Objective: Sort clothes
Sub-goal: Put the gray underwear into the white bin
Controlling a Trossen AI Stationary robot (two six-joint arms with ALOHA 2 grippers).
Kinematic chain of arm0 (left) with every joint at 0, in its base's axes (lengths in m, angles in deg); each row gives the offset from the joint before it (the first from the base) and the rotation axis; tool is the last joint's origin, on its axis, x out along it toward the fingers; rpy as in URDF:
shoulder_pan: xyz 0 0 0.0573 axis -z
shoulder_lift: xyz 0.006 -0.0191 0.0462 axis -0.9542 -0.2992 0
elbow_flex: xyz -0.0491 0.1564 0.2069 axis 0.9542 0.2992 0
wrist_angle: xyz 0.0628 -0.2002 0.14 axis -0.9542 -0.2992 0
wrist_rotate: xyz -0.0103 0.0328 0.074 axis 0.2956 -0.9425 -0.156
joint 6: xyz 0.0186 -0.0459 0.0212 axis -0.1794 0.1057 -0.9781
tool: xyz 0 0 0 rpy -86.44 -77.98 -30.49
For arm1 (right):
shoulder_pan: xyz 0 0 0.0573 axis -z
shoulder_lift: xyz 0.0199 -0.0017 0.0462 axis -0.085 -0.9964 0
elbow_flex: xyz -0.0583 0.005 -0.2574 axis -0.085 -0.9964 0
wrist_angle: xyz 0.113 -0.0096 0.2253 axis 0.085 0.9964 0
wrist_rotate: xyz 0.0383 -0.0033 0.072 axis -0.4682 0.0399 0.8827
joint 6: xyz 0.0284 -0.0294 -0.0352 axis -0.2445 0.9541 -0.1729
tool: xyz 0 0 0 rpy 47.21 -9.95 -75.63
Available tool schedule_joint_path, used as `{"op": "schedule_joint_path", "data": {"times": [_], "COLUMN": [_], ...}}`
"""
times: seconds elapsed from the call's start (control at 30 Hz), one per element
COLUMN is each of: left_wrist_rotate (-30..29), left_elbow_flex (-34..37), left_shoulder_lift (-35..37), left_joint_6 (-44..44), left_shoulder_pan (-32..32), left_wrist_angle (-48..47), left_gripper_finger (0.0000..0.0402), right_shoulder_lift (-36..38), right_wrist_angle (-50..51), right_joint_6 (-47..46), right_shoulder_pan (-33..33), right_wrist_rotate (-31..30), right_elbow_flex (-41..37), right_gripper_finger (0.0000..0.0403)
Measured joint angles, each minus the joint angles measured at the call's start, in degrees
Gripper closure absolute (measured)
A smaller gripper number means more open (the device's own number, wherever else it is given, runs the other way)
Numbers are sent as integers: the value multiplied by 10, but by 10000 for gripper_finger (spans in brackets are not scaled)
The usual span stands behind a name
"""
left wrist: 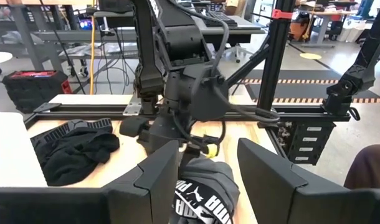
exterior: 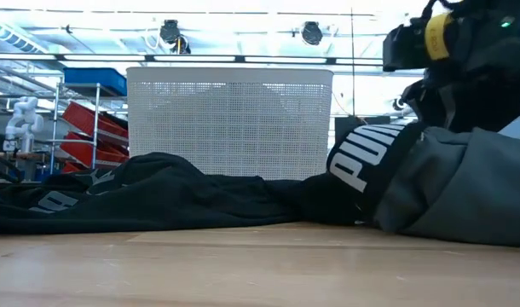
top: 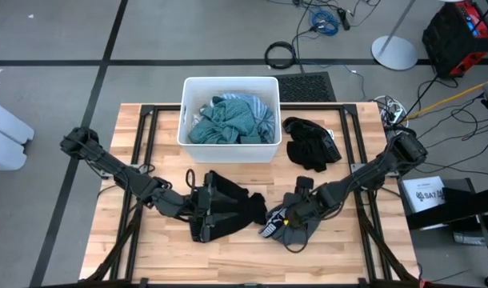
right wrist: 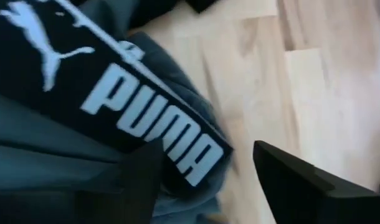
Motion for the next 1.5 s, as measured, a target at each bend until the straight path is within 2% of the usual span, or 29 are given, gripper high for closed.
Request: {"op": "schedule_joint_path", "data": {"times": [0.17, 0.37, 0.5, 0.57, 0.67, 0.77, 0.93, 0.97, 1.27, 1.5], "left_wrist_rotate": [0, 0, 0, 1, 1, 1, 3, 3, 3, 3], "left_elbow_flex": [0, 0, 0, 0, 0, 0, 0, 0, 0, 0], "left_shoulder_lift": [0, 0, 0, 0, 0, 0, 0, 0, 0, 0], "left_joint_6": [0, 0, 0, 0, 0, 1, 1, 1, 1, 1], "left_shoulder_pan": [0, 0, 0, 0, 0, 0, 0, 0, 0, 0], "left_wrist_angle": [0, 0, -1, -3, -5, -5, -5, -5, -5, -8], "left_gripper_finger": [227, 227, 227, 227, 227, 227, 227, 227, 227, 226], "right_shoulder_lift": [-22, -100, -137, -139, -124, -96, -56, -49, 13, 99], "right_wrist_angle": [1, -40, -60, -60, -65, -53, -33, -29, 13, 28], "right_joint_6": [-8, -2, 0, 1, 3, 7, 28, 33, 27, 11], "right_shoulder_pan": [42, 82, 92, 93, 92, 91, 91, 91, 82, 59], "right_wrist_rotate": [14, 122, 168, 175, 176, 174, 168, 166, 166, 170], "right_elbow_flex": [0, 4, 9, 9, 5, 0, -3, -4, -2, -2], "right_gripper_finger": [134, 108, 111, 126, 169, 235, 373, 387, 398, 400]}}
